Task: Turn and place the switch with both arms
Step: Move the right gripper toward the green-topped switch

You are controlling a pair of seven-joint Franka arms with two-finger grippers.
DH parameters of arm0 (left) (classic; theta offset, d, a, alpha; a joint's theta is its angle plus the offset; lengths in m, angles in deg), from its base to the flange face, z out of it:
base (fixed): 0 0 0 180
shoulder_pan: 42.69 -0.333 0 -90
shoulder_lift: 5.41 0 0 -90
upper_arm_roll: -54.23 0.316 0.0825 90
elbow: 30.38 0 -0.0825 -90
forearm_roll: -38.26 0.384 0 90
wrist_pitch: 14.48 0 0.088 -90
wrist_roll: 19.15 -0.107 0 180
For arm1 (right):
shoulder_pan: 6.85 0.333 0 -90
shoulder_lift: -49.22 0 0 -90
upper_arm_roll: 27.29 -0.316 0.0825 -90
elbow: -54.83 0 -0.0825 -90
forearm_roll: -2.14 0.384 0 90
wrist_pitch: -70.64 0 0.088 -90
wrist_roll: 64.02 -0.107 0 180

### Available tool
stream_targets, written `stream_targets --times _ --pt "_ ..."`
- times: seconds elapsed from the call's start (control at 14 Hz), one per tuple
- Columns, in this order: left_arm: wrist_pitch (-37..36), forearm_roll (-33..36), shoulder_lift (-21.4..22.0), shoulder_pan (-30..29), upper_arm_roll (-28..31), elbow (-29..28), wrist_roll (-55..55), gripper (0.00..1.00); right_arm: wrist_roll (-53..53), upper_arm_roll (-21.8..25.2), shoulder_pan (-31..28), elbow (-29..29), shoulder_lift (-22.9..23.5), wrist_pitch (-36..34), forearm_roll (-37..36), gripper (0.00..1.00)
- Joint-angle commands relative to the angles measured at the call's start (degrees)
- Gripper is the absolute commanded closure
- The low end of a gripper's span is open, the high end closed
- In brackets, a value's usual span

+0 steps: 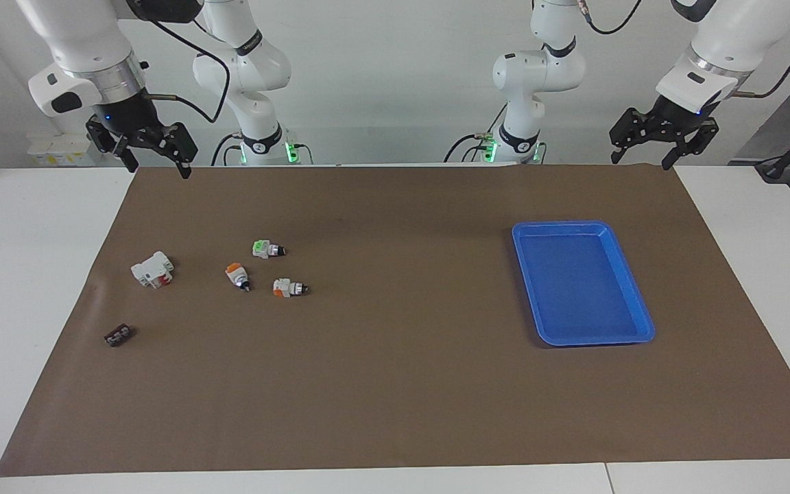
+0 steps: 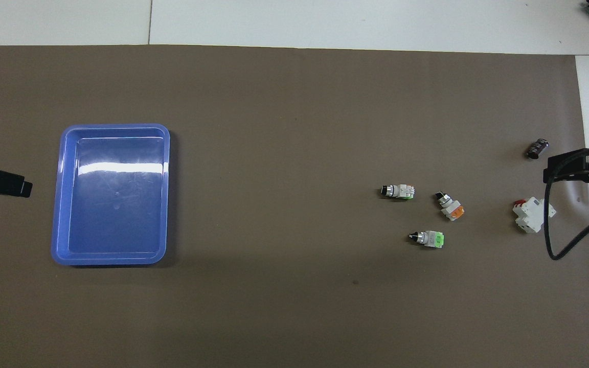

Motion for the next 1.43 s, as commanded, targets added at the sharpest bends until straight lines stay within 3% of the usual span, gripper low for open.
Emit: stream_targets --times 0.0,0.71,1.0,1.36 --pt "0.3 -0.2 -2.5 0.0 -0.1 2.3 -0.3 0.0 -2.0 -0.4 0.0 -1.4 -1.3 -0.4 1.1 0.0" --pt "-1.4 0.7 -0.7 -0.1 -0.2 0.8 1.4 0.0 -4.3 -1.3 0.4 -3.1 -1.9 0.0 0.3 0.0" --pt "-1.4 0.7 -0.4 -0.1 -0.2 0.5 1.6 0.0 -15.1 -1.4 0.4 -4.9 -1.9 1.4 0.2 0.0" --pt "-1.2 0.6 -0.3 -0.2 -0.4 0.4 1.5 0.0 -31.4 -1.4 0.5 -11.7 -3.0 7.4 0.1 0.0"
